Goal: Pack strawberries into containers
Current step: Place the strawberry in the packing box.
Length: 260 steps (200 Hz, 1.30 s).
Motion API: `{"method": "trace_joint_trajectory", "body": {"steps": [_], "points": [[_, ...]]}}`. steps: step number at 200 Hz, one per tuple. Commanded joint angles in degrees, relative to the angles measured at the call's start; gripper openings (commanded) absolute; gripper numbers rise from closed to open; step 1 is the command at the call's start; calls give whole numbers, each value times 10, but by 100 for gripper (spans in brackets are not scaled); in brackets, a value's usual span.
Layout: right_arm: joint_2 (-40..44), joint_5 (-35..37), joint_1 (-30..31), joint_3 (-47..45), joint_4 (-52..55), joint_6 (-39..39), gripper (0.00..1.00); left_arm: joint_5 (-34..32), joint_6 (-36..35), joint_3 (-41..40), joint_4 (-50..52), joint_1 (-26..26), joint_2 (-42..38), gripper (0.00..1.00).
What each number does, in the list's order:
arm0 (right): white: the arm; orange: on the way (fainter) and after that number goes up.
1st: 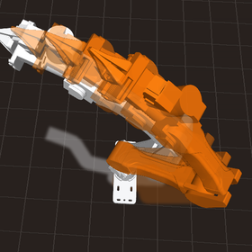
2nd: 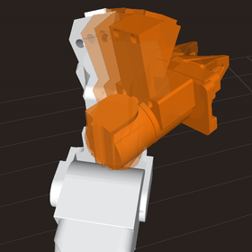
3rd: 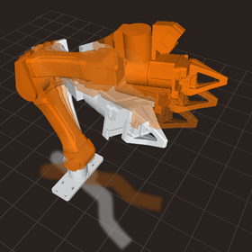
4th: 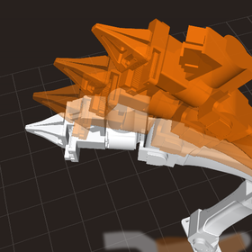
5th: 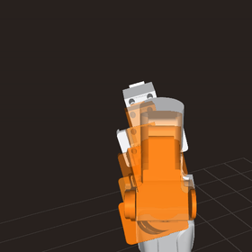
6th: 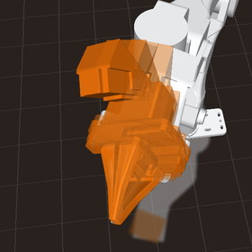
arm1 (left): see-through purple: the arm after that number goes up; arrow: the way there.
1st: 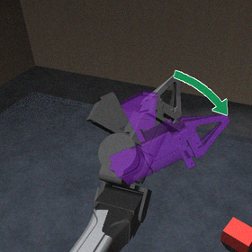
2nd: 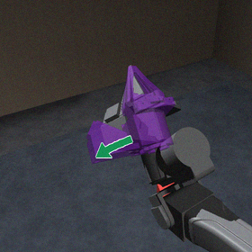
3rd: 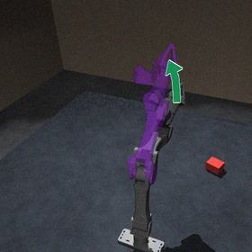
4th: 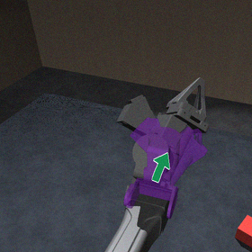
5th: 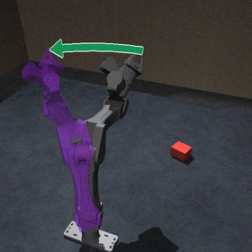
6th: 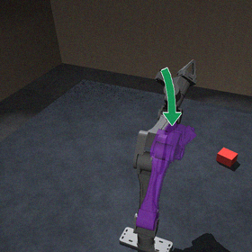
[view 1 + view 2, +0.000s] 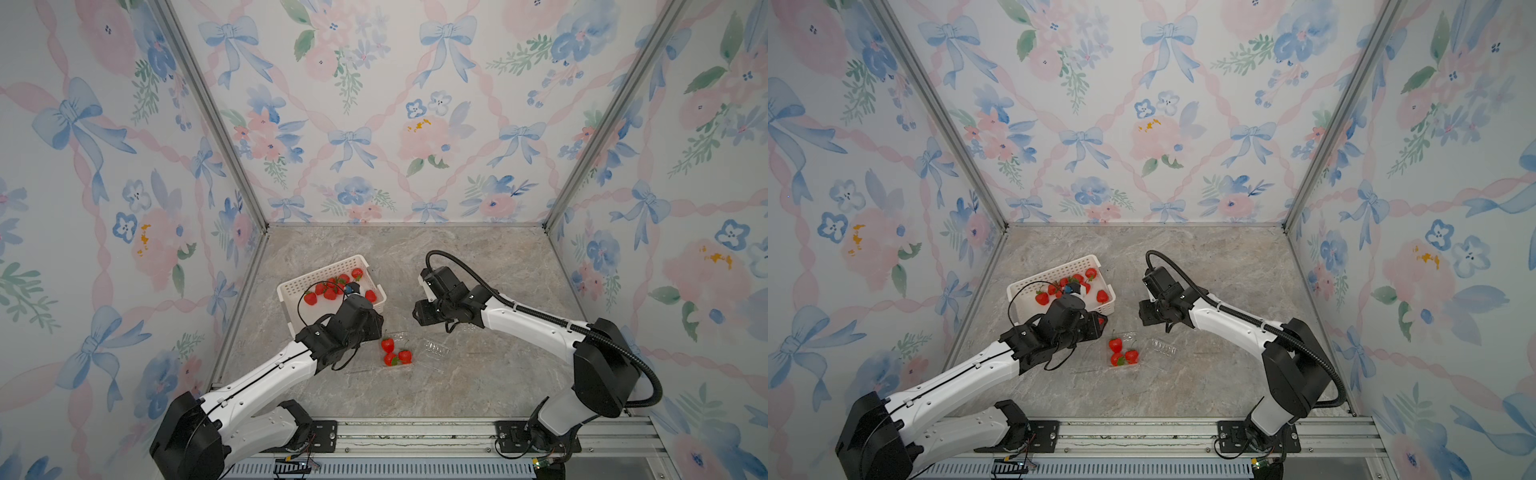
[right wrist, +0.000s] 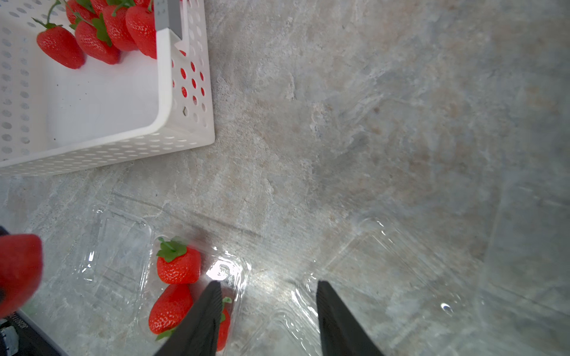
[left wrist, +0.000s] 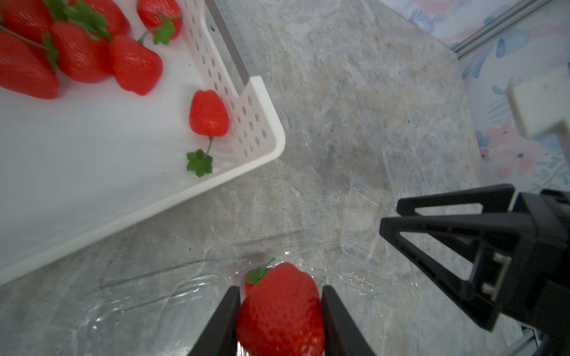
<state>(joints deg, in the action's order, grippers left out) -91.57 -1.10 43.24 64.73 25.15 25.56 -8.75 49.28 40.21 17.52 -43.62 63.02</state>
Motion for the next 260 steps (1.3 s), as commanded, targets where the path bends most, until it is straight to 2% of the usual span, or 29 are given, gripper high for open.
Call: {"method": "trace_joint_trajectory", "body": {"steps": [1,48,95,163,209,260], "points": [[22,8,-4,-23,17,8,52,-41,38,12,14,-36,27,30],[47,10,-5,-59,7,13,52,-63,53,42,13,-92,93,30],[65,2,-4,-73,5,14,52,-74,64,65,11,-122,154,31],[83,-5,9,-78,8,5,53,-87,64,83,11,-127,208,38],[77,-14,21,-71,12,1,54,-92,62,95,12,-127,229,52],[75,-15,30,-67,14,0,54,-95,64,93,11,-125,225,55]]}}
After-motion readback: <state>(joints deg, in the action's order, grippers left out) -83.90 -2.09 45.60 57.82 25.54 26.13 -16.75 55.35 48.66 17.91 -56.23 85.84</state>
